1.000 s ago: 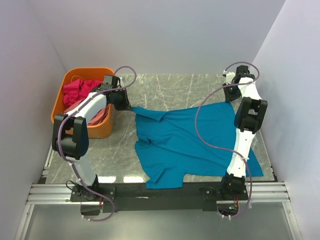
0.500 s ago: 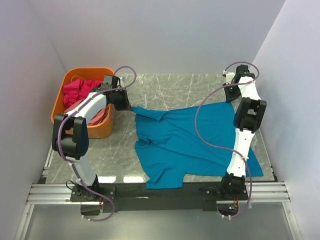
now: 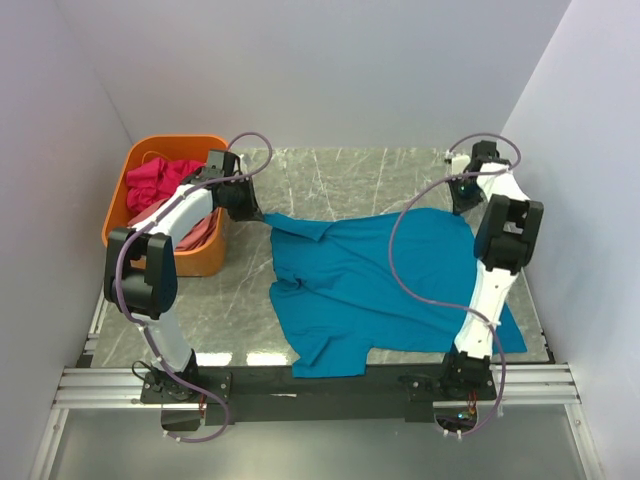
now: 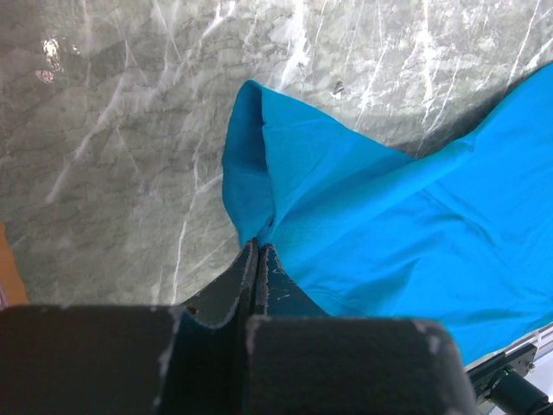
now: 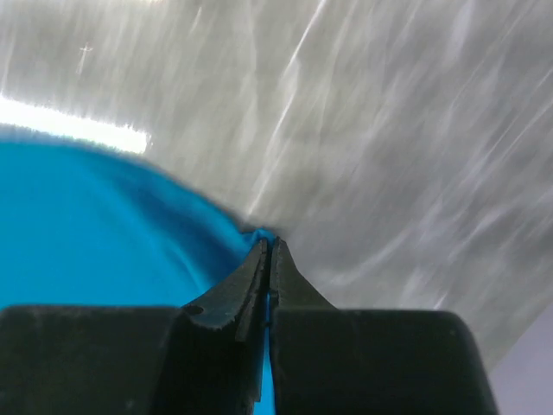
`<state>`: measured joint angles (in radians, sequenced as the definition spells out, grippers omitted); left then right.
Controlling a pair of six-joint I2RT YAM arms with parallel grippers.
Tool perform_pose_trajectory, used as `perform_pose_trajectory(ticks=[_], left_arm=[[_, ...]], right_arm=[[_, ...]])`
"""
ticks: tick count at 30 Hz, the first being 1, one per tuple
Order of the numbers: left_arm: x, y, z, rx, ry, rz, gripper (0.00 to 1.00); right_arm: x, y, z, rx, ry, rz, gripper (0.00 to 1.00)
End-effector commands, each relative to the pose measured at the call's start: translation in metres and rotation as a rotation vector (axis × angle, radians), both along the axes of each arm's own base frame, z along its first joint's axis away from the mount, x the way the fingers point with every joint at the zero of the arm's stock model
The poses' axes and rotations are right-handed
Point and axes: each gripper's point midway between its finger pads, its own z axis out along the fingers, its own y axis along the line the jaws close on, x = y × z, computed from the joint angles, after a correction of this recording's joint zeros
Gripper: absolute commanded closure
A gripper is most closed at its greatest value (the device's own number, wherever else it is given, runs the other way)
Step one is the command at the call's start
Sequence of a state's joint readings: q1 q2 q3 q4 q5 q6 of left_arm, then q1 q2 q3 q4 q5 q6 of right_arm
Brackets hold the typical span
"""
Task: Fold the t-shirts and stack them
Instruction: Flatten the tshirt out
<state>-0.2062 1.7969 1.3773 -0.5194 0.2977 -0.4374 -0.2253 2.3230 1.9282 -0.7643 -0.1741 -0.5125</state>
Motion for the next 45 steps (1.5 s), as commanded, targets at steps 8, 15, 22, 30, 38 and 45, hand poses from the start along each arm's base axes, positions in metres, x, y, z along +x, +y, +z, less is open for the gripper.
perform_pose_trajectory(ticks=[8, 15, 22, 30, 38, 45], left_arm=[[0.007, 0.004, 0.029, -0.016, -0.111, -0.007, 1.0], [0.007, 0.004, 0.098, -0.072, -0.267, 0.014, 1.0], [-0.013, 0.01, 0.262, -0.164, -0.578, 0.069, 1.0], [-0.111, 0.027, 0.461, -0.375, -1.042, 0.107, 1.0], [-0.243, 0.059, 0.598, -0.536, -1.476, 0.135, 1.0], [-0.333, 0.079, 0.65, -0.658, -1.696, 0.132, 0.99]], right_arm=[[-0.046, 0.027, 0.128, -0.04, -0.404, -0.008, 1.0], [-0.096, 0.052, 0.237, -0.037, -0.62, 0.055, 1.0], [-0.162, 0.07, 0.402, -0.117, -0.939, 0.125, 1.0], [-0.271, 0.089, 0.56, -0.254, -1.322, 0.154, 1.0], [-0.397, 0.098, 0.67, -0.336, -1.747, 0.027, 1.0], [-0.481, 0.099, 0.716, -0.408, -1.983, -0.07, 1.0]])
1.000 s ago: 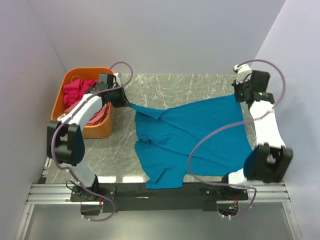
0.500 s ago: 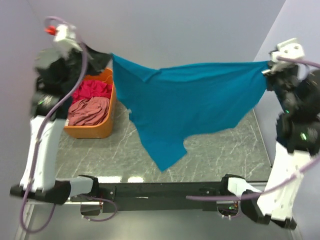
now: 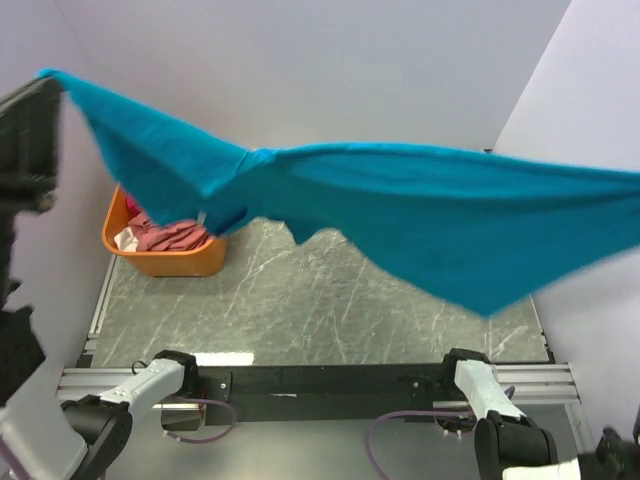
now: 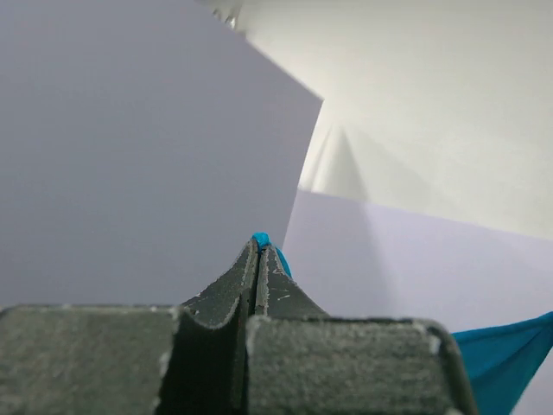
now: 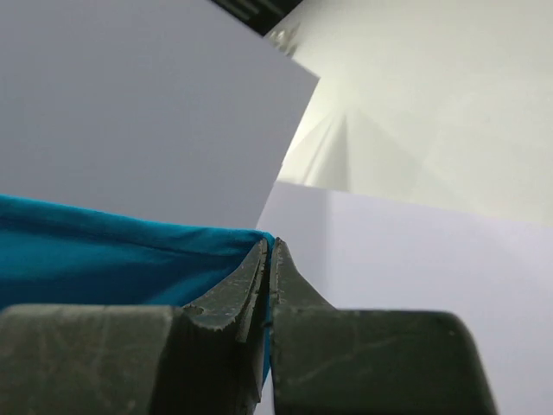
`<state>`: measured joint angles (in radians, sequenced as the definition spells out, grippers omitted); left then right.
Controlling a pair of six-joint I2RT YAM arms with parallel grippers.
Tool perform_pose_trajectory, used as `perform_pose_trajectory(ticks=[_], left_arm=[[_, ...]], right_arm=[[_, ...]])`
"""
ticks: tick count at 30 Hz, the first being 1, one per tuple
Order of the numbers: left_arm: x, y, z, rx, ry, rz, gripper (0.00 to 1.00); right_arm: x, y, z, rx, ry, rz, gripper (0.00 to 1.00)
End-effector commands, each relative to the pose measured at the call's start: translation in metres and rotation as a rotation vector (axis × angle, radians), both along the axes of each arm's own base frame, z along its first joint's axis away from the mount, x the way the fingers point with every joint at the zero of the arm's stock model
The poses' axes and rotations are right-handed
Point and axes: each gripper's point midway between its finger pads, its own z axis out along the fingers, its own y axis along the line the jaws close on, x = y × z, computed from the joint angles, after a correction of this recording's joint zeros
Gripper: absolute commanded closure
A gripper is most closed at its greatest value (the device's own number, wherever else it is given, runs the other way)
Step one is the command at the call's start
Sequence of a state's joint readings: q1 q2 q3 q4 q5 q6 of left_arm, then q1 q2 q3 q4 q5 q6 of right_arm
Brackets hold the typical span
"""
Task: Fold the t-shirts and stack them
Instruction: Flatten the tshirt out
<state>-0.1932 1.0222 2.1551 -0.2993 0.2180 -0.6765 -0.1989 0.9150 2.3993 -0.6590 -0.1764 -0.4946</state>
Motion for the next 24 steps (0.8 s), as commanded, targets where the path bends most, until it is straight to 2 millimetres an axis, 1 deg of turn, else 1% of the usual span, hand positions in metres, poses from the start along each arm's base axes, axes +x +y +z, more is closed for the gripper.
perform_pose_trajectory(ticks=[1, 2, 4, 5, 6, 7, 8, 9, 10, 11, 12, 13, 14, 15, 16, 17, 18, 19, 20, 21, 22, 23, 24], left_arm=[[-0.03, 0.009, 0.023, -0.066, -0.099, -0.016, 0.99], [-0.031, 0.008, 0.023, -0.066, -0.099, -0.022, 0.99], [-0.03, 0.008, 0.021, -0.065, -0.095, -0.02, 0.99], [-0.019, 0.006, 0.015, -0.056, -0.071, -0.014, 0.99], [-0.01, 0.005, 0.011, -0.05, -0.05, -0.011, 0.99], [0.0, 0.002, 0.005, -0.042, -0.025, -0.013, 1.0], [0.033, -0.005, -0.015, -0.031, 0.054, -0.021, 1.0], [0.057, -0.01, -0.031, -0.029, 0.115, -0.024, 0.99], [0.1, -0.017, -0.056, -0.023, 0.218, -0.02, 1.0], [0.154, -0.025, -0.108, 0.004, 0.398, -0.003, 0.99], [0.189, -0.03, -0.139, 0.025, 0.5, 0.008, 1.0], [0.241, -0.04, -0.187, 0.057, 0.639, 0.007, 1.0], [0.267, -0.057, -0.239, 0.096, 0.762, -0.06, 1.0], [0.284, -0.066, -0.26, 0.105, 0.786, -0.098, 1.0], [0.305, -0.076, -0.294, 0.118, 0.847, -0.131, 1.0], [0.316, -0.083, -0.332, 0.124, 0.924, -0.157, 1.0], [0.326, -0.086, -0.351, 0.129, 0.944, -0.155, 1.0], [0.343, -0.092, -0.372, 0.14, 0.957, -0.152, 1.0], [0.354, -0.092, -0.394, 0.15, 0.989, -0.139, 1.0], [0.362, -0.095, -0.407, 0.159, 1.007, -0.145, 1.0], [0.38, -0.099, -0.44, 0.174, 1.063, -0.147, 1.0], [0.39, -0.102, -0.446, 0.183, 1.069, -0.146, 1.0], [0.399, -0.104, -0.459, 0.195, 1.088, -0.141, 1.0]], right_arm=[[-0.011, -0.014, 0.012, 0.056, -0.069, -0.056, 1.0], [-0.013, -0.015, 0.013, 0.057, -0.079, -0.06, 1.0], [-0.009, -0.018, 0.012, 0.064, -0.07, -0.073, 1.0], [-0.006, -0.02, 0.01, 0.07, -0.06, -0.074, 1.0], [0.009, -0.024, 0.003, 0.08, -0.024, -0.075, 1.0], [0.018, -0.027, -0.002, 0.087, -0.001, -0.081, 1.0], [0.032, -0.029, -0.009, 0.094, 0.028, -0.082, 1.0], [0.078, -0.037, -0.036, 0.117, 0.142, -0.079, 1.0], [0.1, -0.042, -0.053, 0.127, 0.198, -0.082, 1.0], [0.126, -0.048, -0.07, 0.149, 0.249, -0.086, 1.0], [0.176, -0.058, -0.118, 0.17, 0.398, -0.1, 1.0], [0.196, -0.062, -0.142, 0.183, 0.462, -0.106, 1.0], [0.211, -0.061, -0.162, 0.185, 0.509, -0.086, 1.0], [0.239, -0.065, -0.214, 0.194, 0.624, -0.088, 1.0], [0.242, -0.066, -0.231, 0.196, 0.64, -0.09, 1.0], [0.251, -0.069, -0.241, 0.188, 0.63, -0.102, 1.0], [0.268, -0.075, -0.289, 0.192, 0.725, -0.12, 1.0], [0.282, -0.078, -0.305, 0.181, 0.74, -0.128, 1.0], [0.293, -0.082, -0.325, 0.158, 0.772, -0.142, 1.0], [0.311, -0.085, -0.378, 0.151, 0.874, -0.143, 1.0], [0.321, -0.085, -0.397, 0.144, 0.898, -0.137, 1.0], [0.333, -0.087, -0.404, 0.145, 0.876, -0.132, 1.0], [0.349, -0.087, -0.442, 0.162, 0.96, -0.118, 1.0]])
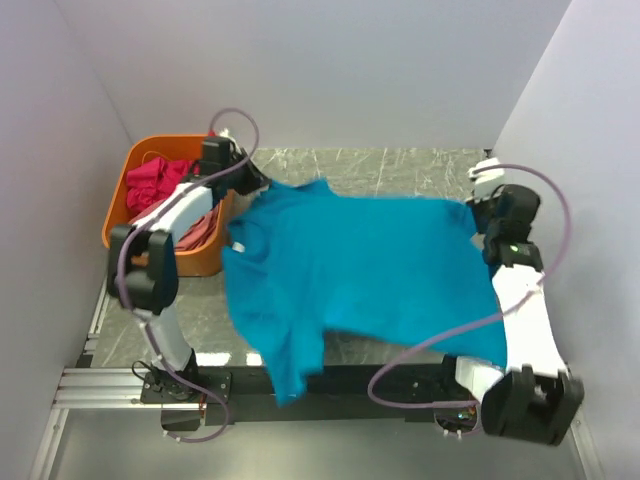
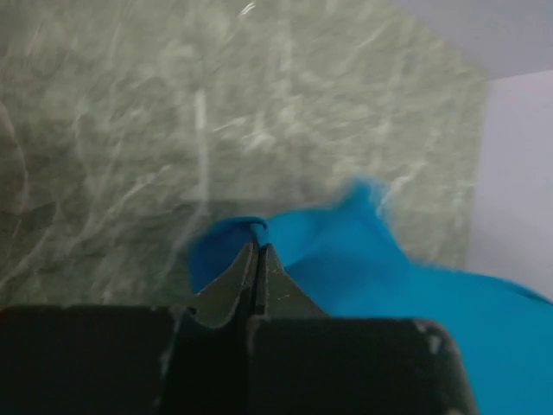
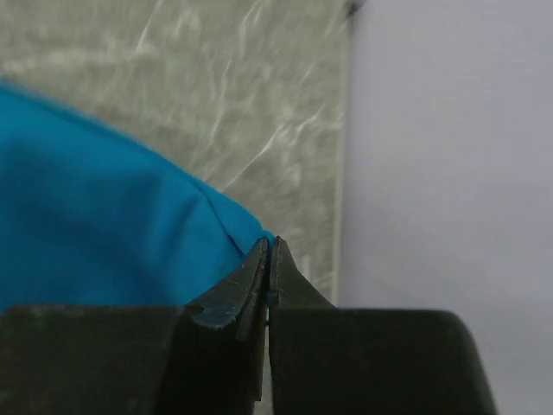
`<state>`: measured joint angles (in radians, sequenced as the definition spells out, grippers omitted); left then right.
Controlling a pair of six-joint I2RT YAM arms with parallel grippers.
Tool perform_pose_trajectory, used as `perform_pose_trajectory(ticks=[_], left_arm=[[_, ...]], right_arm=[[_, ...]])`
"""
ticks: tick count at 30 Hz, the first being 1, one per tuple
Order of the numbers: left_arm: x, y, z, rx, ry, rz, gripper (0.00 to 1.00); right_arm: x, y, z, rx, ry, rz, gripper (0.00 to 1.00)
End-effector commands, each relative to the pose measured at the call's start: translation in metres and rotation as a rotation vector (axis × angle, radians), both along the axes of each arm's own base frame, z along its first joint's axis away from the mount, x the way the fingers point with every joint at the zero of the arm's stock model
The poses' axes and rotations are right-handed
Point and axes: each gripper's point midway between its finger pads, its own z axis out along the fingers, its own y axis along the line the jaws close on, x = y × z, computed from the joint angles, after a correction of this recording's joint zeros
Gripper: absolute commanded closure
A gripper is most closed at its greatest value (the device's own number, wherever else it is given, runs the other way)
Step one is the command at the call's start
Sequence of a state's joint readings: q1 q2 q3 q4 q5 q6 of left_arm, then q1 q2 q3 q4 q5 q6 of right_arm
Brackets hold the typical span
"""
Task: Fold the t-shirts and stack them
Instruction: Flatten the tshirt out
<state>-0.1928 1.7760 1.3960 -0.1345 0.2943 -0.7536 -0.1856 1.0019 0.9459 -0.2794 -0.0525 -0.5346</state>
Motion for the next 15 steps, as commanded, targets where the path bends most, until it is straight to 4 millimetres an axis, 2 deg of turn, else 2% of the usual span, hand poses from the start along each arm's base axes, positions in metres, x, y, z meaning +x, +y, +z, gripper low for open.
perform_pose_trajectory(ticks=[1, 2, 3, 4, 6, 7, 8, 9, 12, 13, 14, 15], left_arm=[[0.03, -0.019, 0.053, -0.033, -0.2, -0.056, 1.0], [0.041, -0.02, 0.05, -0.019, -0.204, -0.054, 1.0], [0.048, -0.021, 0.038, -0.012, -0.188, -0.056, 1.0], [0.058, -0.022, 0.008, 0.0, -0.141, -0.051, 1.0], [0.069, -0.023, -0.008, 0.007, -0.119, -0.04, 1.0], [0.074, -0.024, -0.028, 0.012, -0.085, -0.038, 1.0], [0.08, -0.025, -0.027, 0.01, -0.091, -0.034, 1.0], [0.084, -0.026, -0.04, 0.011, -0.072, -0.036, 1.0], [0.095, -0.028, -0.036, 0.007, -0.083, -0.032, 1.0], [0.098, -0.028, -0.044, 0.011, -0.064, -0.029, 1.0], [0.105, -0.029, -0.034, 0.012, -0.09, -0.032, 1.0], [0.108, -0.029, -0.033, 0.015, -0.092, -0.031, 1.0]], right_arm=[[0.042, -0.003, 0.012, -0.029, -0.154, 0.028, 1.0], [0.053, -0.003, 0.005, 0.0, -0.156, 0.022, 1.0], [0.069, -0.005, -0.02, 0.025, -0.095, 0.02, 1.0], [0.078, -0.006, -0.027, 0.041, -0.077, 0.02, 1.0], [0.101, -0.008, -0.051, 0.075, -0.016, 0.012, 1.0], [0.107, -0.009, -0.056, 0.084, 0.002, 0.012, 1.0], [0.112, -0.009, -0.065, 0.094, 0.031, 0.009, 1.0], [0.122, -0.011, -0.073, 0.098, 0.054, 0.008, 1.0], [0.138, -0.016, -0.085, 0.102, 0.088, -0.002, 1.0], [0.141, -0.016, -0.085, 0.104, 0.089, -0.003, 1.0], [0.144, -0.016, -0.085, 0.107, 0.089, 0.001, 1.0], [0.148, -0.015, -0.085, 0.114, 0.088, 0.009, 1.0]])
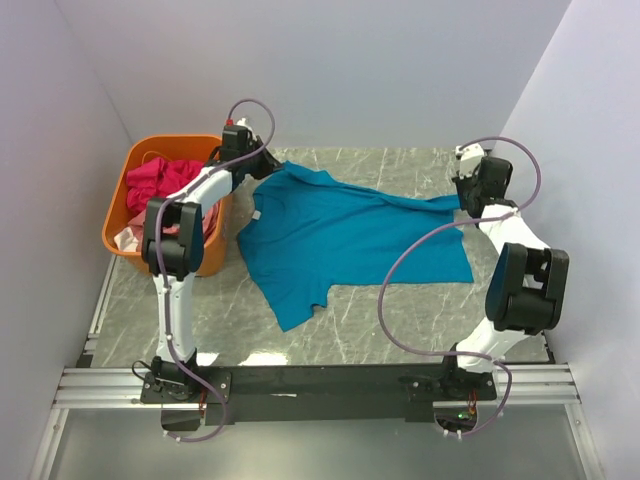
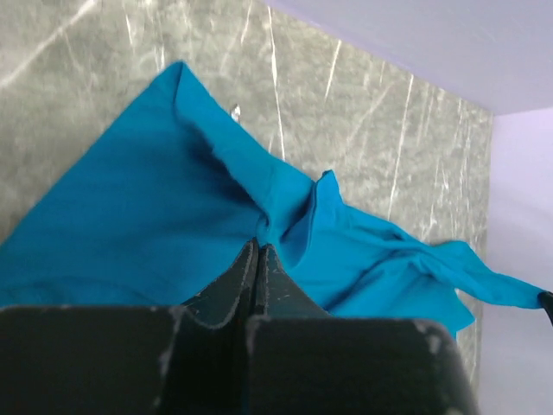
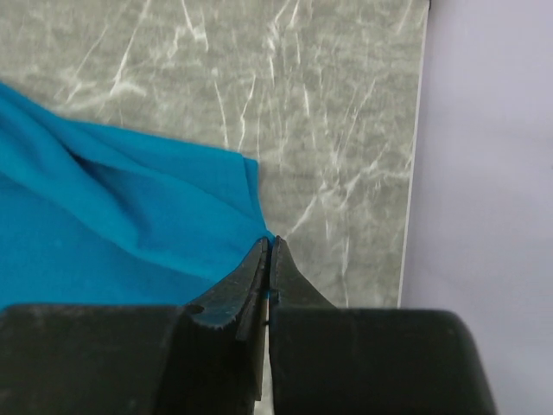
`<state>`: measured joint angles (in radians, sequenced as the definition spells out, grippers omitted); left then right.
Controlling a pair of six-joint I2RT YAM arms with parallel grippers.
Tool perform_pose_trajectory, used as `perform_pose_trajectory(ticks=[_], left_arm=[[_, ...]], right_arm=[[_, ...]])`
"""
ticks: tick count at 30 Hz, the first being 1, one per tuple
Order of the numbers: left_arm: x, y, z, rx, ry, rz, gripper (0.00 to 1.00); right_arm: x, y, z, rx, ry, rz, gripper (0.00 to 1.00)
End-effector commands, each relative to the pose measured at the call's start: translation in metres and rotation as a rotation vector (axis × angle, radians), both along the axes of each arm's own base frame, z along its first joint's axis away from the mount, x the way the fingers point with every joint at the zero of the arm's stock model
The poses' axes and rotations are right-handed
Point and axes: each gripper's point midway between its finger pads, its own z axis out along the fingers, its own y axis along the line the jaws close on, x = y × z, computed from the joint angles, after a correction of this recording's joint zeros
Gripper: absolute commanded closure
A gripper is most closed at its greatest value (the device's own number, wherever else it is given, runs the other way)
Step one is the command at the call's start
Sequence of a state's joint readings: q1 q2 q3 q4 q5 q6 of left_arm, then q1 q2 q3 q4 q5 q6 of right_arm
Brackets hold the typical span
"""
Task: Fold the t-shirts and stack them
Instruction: Flatten the tshirt out
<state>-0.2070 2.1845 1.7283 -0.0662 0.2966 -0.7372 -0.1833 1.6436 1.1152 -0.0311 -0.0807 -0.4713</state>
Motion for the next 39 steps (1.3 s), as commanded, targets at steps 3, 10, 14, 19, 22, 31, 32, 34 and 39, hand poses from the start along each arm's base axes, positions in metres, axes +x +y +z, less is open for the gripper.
perform_pose_trajectory(ticks=[3, 10, 14, 19, 22, 31, 32, 34, 39], left_arm=[[0.028, -0.004, 0.035, 0.009, -0.101, -0.017, 1.0], [0.028, 0.003, 0.071, -0.011, -0.176, -0.028, 1.0], [0.007, 0.011, 0.1, -0.036, -0.226, -0.026, 1.0], [-0.037, 0.019, 0.186, -0.077, -0.388, -0.024, 1.0], [-0.075, 0.025, 0.234, -0.086, -0.483, -0.025, 1.0], [-0.253, 0.068, 0.452, -0.154, -0.964, 0.045, 1.0], [-0.271, 0.072, 0.468, -0.162, -0.998, 0.053, 1.0], [-0.323, 0.085, 0.511, -0.189, -1.107, 0.079, 1.0], [-0.406, 0.106, 0.564, -0.242, -1.263, 0.12, 0.99]], right_arm=[[0.032, 0.002, 0.046, 0.023, -0.137, 0.013, 1.0], [0.022, 0.017, 0.085, 0.057, -0.221, 0.071, 1.0], [-0.005, 0.032, 0.114, 0.062, -0.27, 0.134, 1.0], [-0.062, 0.056, 0.179, 0.046, -0.396, 0.217, 1.0], [-0.102, 0.066, 0.228, 0.009, -0.498, 0.243, 1.0], [-0.237, 0.084, 0.404, -0.14, -0.858, 0.234, 1.0], [-0.261, 0.088, 0.432, -0.151, -0.918, 0.232, 1.0], [-0.285, 0.092, 0.456, -0.152, -0.97, 0.224, 1.0], [-0.36, 0.102, 0.523, -0.175, -1.152, 0.201, 1.0]])
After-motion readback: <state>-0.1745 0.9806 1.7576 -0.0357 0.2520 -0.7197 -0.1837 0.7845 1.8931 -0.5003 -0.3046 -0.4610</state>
